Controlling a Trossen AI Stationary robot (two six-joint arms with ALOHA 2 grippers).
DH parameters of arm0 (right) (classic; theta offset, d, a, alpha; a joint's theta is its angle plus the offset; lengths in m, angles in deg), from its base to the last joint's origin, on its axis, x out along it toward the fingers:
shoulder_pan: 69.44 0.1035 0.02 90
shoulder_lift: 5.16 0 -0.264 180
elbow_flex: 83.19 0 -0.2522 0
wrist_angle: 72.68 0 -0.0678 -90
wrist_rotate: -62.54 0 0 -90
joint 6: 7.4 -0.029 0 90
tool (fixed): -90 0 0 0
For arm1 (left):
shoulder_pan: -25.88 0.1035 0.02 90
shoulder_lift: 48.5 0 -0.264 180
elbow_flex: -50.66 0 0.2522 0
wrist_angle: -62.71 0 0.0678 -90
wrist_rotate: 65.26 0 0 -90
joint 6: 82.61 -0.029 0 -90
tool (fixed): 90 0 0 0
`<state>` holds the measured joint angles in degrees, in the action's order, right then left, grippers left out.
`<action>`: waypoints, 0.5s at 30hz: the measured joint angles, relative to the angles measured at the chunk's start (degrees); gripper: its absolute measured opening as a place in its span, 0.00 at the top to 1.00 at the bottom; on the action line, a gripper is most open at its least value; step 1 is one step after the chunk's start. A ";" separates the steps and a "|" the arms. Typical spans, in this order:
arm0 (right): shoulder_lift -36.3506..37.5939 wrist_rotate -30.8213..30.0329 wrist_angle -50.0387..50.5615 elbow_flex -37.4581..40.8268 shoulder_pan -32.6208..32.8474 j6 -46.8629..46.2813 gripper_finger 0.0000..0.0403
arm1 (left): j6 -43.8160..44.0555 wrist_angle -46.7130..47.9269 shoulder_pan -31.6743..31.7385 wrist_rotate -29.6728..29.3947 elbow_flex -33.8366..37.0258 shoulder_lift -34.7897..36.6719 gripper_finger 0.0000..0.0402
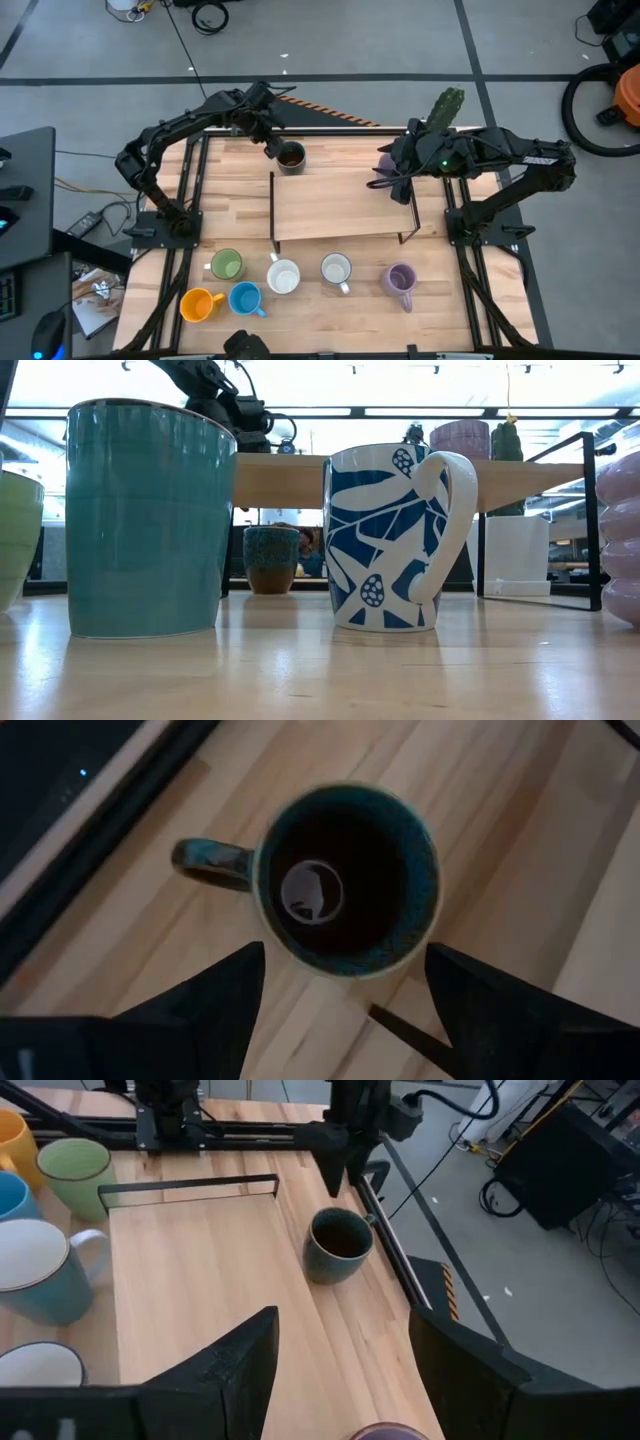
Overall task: Place coffee mugs
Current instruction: Put the dark green mug on the shelf
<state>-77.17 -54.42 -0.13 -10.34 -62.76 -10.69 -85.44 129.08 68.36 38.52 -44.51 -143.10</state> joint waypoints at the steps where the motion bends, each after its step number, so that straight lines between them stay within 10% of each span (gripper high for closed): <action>1: 0.00 0.00 0.07 0.00 0.00 0.23 0.43 | 0.50 0.40 0.00 0.04 0.00 0.00 0.29; 15: 0.00 0.04 2.58 0.00 0.00 1.20 0.43 | 3.52 0.36 -2.37 -5.51 0.05 -1.42 0.29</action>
<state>-77.17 -54.38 2.45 -10.34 -62.76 -9.49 -81.92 129.44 65.99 33.02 -44.46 -144.53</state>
